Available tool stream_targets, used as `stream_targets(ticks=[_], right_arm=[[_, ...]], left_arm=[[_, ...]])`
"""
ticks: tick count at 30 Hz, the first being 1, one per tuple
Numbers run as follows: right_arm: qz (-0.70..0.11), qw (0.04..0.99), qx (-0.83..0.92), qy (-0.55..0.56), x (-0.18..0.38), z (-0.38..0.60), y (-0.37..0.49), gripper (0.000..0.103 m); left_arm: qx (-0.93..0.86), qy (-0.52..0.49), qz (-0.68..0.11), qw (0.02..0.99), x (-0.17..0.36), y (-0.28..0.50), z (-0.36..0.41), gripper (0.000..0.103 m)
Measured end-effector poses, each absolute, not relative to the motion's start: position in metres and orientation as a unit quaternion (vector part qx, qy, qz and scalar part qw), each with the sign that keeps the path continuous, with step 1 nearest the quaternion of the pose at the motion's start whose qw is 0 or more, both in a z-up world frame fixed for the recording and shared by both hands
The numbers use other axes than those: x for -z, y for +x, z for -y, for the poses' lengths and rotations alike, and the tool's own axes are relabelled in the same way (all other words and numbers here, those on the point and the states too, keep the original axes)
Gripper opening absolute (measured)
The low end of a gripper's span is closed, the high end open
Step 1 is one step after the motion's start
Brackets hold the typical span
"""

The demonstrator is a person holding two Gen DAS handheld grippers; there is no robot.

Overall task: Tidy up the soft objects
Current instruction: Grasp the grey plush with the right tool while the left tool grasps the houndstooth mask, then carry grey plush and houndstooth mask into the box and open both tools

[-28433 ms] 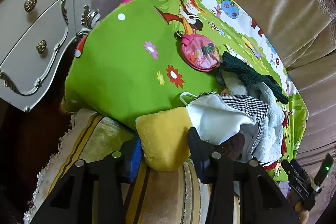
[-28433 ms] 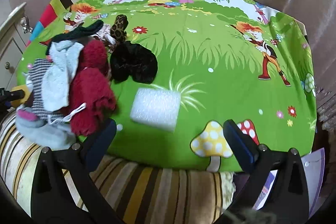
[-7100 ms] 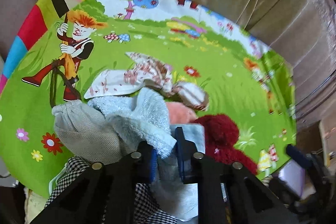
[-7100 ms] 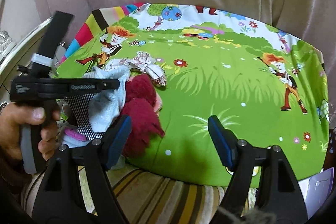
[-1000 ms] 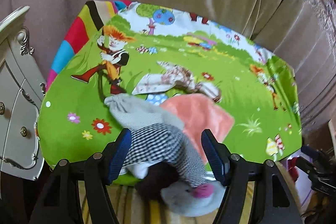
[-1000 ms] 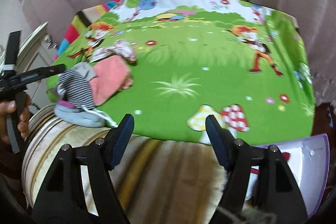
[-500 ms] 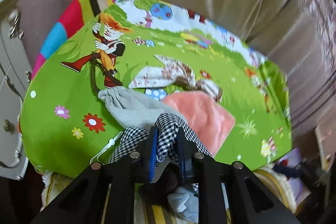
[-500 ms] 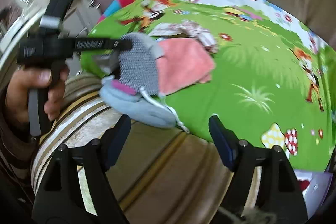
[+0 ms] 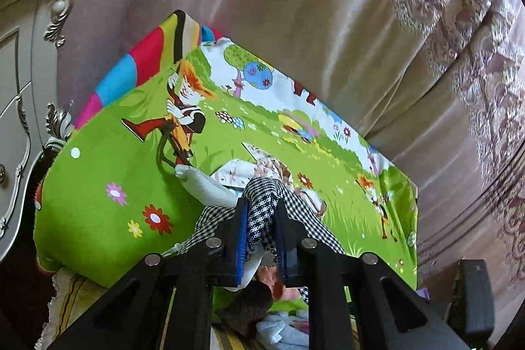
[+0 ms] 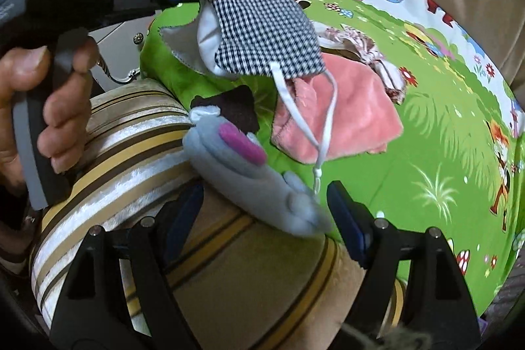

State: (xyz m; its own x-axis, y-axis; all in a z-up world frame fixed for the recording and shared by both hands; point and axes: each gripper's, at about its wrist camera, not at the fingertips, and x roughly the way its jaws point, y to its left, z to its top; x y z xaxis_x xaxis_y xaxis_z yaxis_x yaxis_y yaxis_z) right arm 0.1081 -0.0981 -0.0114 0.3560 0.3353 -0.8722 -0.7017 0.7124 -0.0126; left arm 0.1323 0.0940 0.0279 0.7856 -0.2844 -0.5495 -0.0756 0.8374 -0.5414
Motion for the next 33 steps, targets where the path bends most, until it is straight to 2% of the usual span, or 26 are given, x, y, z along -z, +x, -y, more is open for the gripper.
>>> stream_targets(ticks=[4,6,7,8,10,11,19,33], right_arm=[[-0.468,0.795,-0.329,-0.204,0.018,0.088,0.114,0.08],[-0.466,0.793,-0.331,-0.211,0.02,0.083,0.115,0.075],[-0.466,0.791,-0.335,-0.212,0.02,0.082,0.115,0.062],[-0.468,0.788,-0.338,-0.213,0.021,0.081,0.115,0.043],[-0.472,0.785,-0.339,-0.214,0.024,0.081,0.114,0.028],[-0.473,0.785,-0.34,-0.212,0.024,0.082,0.113,0.025],[-0.452,0.807,-0.338,-0.171,0.005,0.105,0.109,0.017],[-0.424,0.855,-0.289,-0.078,-0.028,0.181,0.101,0.016]], left_arm=[[0.055,-0.291,-0.315,0.902,-0.026,0.13,-0.1,0.016],[0.053,-0.294,-0.308,0.903,-0.027,0.128,-0.102,0.016],[0.052,-0.295,-0.305,0.904,-0.028,0.127,-0.103,0.016],[0.051,-0.297,-0.298,0.906,-0.029,0.124,-0.104,0.016],[0.05,-0.299,-0.287,0.909,-0.032,0.121,-0.104,0.015],[0.049,-0.3,-0.284,0.91,-0.033,0.12,-0.104,0.015],[0.053,-0.304,-0.266,0.913,-0.042,0.111,-0.1,0.015],[0.073,-0.292,-0.257,0.919,-0.069,0.103,-0.07,0.015]])
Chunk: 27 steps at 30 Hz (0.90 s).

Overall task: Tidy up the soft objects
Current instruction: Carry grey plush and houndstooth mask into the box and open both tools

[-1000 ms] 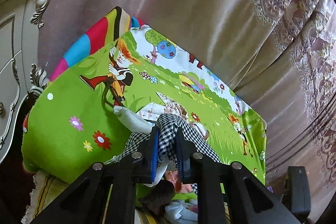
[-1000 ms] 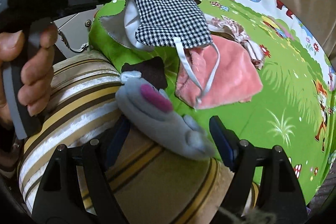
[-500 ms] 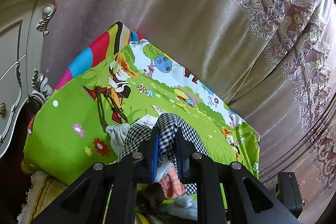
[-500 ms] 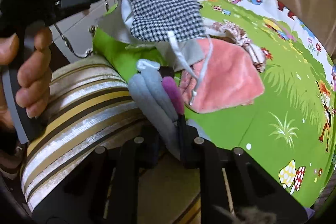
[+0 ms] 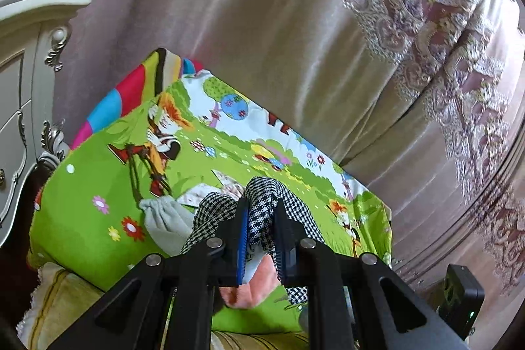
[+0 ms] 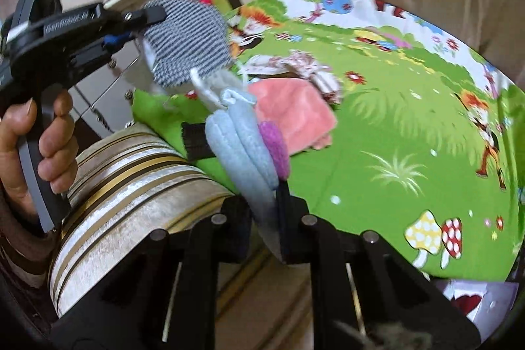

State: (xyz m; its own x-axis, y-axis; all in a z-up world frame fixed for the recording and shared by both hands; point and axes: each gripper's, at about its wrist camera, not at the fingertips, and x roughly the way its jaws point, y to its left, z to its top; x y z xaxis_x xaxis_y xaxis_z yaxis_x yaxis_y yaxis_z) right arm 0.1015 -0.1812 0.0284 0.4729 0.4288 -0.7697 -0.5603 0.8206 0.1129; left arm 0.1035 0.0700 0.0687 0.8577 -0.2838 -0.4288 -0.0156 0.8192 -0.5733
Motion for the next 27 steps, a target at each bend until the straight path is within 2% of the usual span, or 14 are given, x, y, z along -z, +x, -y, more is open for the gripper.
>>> stream_targets(ticks=[10,27], right_arm=[[-0.41,0.881,-0.235,-0.009,-0.039,0.26,0.091,0.016],[-0.386,0.915,-0.09,0.081,-0.045,0.428,0.053,0.016]], left_arm=[[0.118,-0.245,-0.28,0.921,-0.081,0.111,-0.006,0.015],[0.267,-0.15,-0.344,0.887,-0.084,0.133,0.18,0.015]])
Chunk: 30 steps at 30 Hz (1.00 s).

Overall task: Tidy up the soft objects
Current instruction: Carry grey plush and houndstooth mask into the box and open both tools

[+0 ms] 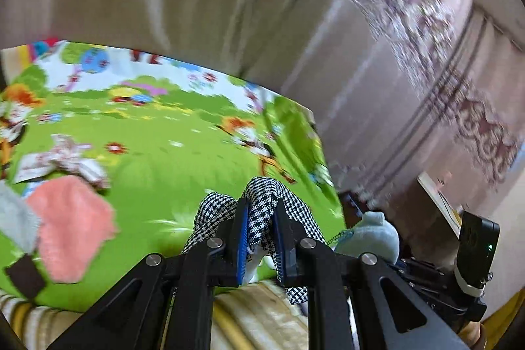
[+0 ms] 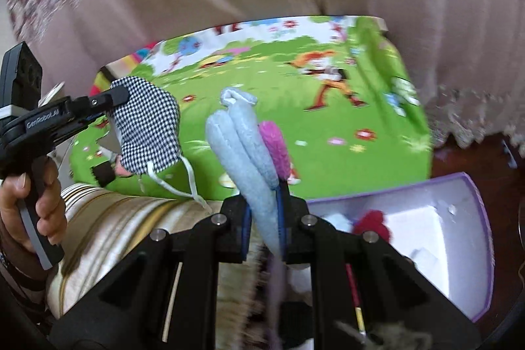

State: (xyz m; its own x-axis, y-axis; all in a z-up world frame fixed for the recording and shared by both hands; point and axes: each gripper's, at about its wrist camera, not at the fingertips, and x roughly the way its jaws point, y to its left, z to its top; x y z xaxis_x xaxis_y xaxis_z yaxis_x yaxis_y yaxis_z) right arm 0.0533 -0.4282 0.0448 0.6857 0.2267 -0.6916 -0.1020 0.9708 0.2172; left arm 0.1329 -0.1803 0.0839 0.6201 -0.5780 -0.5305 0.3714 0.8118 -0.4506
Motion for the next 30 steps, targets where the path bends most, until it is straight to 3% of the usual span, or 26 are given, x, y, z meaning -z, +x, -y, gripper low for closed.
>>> stream_targets(ticks=[25,30], right_arm=[[-0.386,0.9,0.115,0.165,-0.01,0.602,-0.009,0.016],[-0.387,0.897,0.129,0.17,-0.006,0.614,-0.013,0.016]], left_arm=[[0.426,-0.032,-0.419,0.801,-0.056,0.132,0.433,0.015],[0.441,-0.023,-0.431,0.787,-0.048,0.132,0.457,0.034]])
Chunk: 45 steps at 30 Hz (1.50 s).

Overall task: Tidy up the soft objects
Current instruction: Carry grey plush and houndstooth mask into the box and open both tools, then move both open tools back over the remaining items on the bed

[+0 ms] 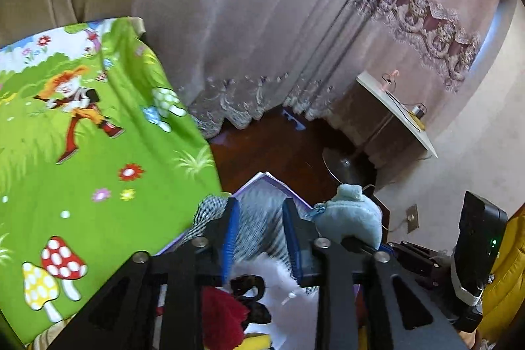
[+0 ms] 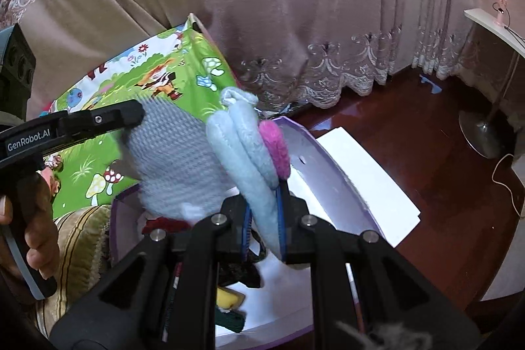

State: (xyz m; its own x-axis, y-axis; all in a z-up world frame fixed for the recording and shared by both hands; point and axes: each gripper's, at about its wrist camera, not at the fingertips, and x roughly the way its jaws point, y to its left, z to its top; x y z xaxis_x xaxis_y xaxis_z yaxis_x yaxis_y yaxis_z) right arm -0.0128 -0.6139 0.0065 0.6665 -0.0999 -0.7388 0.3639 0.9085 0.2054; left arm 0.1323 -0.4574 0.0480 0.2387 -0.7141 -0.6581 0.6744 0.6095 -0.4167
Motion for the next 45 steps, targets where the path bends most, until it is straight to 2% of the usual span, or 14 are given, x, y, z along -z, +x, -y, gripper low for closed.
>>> stream_targets(ticks=[2,3,10,17,21,24,27,28,29,45], right_arm=[[-0.387,0.896,0.133,0.172,-0.006,0.617,-0.013,0.016],[-0.386,0.896,0.134,0.173,-0.006,0.618,-0.014,0.016],[-0.39,0.896,0.121,0.172,-0.004,0.613,-0.01,0.016],[-0.398,0.896,0.1,0.172,0.005,0.602,0.005,0.016],[-0.403,0.895,0.09,0.169,0.009,0.595,0.019,0.017],[-0.418,0.889,0.085,0.166,0.017,0.589,0.03,0.026],[-0.42,0.889,0.082,0.163,0.018,0.584,0.032,0.041],[-0.42,0.889,0.082,0.161,0.016,0.582,0.032,0.051],[-0.418,0.891,0.085,0.158,0.014,0.581,0.031,0.054],[-0.409,0.902,0.074,0.116,-0.017,0.538,0.042,0.054]], left_arm=[[0.433,-0.018,-0.431,0.791,-0.048,0.133,0.462,0.053],[0.43,-0.02,-0.429,0.795,-0.048,0.133,0.462,0.055],[0.41,-0.047,-0.415,0.811,-0.06,0.138,0.434,0.056],[0.382,-0.053,-0.361,0.849,-0.08,0.131,0.381,0.07],[0.371,-0.051,-0.355,0.857,-0.085,0.127,0.356,0.073],[0.361,-0.055,-0.356,0.86,-0.085,0.126,0.34,0.074],[0.357,-0.06,-0.358,0.861,-0.084,0.124,0.327,0.075],[0.355,-0.059,-0.357,0.862,-0.084,0.123,0.323,0.075],[0.354,-0.056,-0.355,0.863,-0.083,0.122,0.32,0.075],[0.322,-0.024,-0.329,0.888,-0.087,0.107,0.252,0.075]])
